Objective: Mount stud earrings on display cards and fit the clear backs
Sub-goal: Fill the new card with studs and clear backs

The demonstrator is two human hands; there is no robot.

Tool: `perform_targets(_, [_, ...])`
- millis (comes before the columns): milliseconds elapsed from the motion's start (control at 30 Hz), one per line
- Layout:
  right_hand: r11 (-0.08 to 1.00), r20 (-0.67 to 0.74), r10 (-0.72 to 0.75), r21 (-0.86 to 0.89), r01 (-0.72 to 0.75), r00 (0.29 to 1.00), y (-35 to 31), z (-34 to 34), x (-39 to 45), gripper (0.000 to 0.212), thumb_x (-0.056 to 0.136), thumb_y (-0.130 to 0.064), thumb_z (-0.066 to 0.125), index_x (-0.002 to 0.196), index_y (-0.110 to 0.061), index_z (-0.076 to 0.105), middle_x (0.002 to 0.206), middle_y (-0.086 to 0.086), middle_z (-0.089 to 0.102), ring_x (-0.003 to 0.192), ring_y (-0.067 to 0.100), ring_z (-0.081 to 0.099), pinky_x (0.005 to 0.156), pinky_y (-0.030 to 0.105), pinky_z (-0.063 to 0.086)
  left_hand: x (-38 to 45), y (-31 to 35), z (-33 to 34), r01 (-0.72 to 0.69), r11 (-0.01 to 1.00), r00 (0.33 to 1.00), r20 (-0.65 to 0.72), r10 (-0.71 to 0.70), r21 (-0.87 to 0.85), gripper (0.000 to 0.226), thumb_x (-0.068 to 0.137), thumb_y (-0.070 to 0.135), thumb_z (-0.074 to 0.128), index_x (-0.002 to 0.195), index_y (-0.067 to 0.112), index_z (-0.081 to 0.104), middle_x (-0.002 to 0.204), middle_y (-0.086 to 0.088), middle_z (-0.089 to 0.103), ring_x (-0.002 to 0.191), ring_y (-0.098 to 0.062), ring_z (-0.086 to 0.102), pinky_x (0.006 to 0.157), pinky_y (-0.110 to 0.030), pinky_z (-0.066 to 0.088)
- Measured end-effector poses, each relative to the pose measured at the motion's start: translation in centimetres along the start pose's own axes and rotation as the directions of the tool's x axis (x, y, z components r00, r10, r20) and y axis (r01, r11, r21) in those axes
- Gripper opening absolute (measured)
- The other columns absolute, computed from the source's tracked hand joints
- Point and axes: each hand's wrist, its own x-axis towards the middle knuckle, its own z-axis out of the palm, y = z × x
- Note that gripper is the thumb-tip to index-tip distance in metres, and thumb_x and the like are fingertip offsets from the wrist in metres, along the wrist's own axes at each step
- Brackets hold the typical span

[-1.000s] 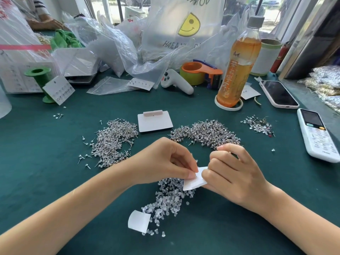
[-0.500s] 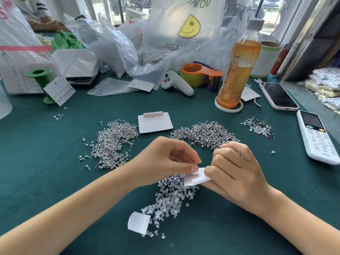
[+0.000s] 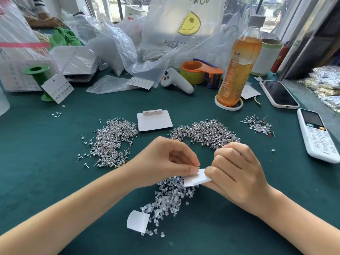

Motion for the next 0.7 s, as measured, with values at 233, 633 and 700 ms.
perform_targets(233, [1.0,-0.016,-0.024,-0.018,0.024,1.0,-0.07,0.07,0.04,0.036,0.069,-0.019,0.08,0.071,-0.014,0.044,0.058,0.001,0.049,0.069,0.022,0.05,0.075,0.031,0.042,0.08,-0.04,0.07,-0.001,1.0,1.0,0.03,0.0,0.017,0.012,0.075,0.004,0.077,0.086,0.007,0.073,0.081,-0.007,0.074,0.074,-0.014,0.069,0.074,-0.021,0.056])
perform_targets(633, [0.996,-0.026,0.004,-0.09,-0.007,1.0,-0.27,-0.18,0.38,0.031,0.072,-0.019,0.078,0.07,-0.014,0.047,0.056,0.001,0.052,0.068,0.021,0.051,0.073,0.031,0.042,0.48,0.32,-0.14,0.058,0.998,0.994,0.099,-0.055,-0.024,0.011,0.078,0.002,0.075,0.084,0.011,0.072,0.08,-0.005,0.073,0.073,-0.01,0.067,0.071,-0.018,0.053])
perform_targets(700, [0.997,-0.02,0.043,-0.066,-0.044,0.999,-0.05,-0.21,0.5,0.029,0.086,-0.023,0.065,0.061,-0.012,0.056,0.056,0.002,0.053,0.068,0.021,0.051,0.074,0.031,0.042,0.52,0.28,-0.11,0.045,0.998,0.998,0.043,-0.043,-0.043,0.011,0.077,0.003,0.075,0.085,0.01,0.072,0.083,-0.008,0.074,0.075,-0.011,0.068,0.071,-0.018,0.054])
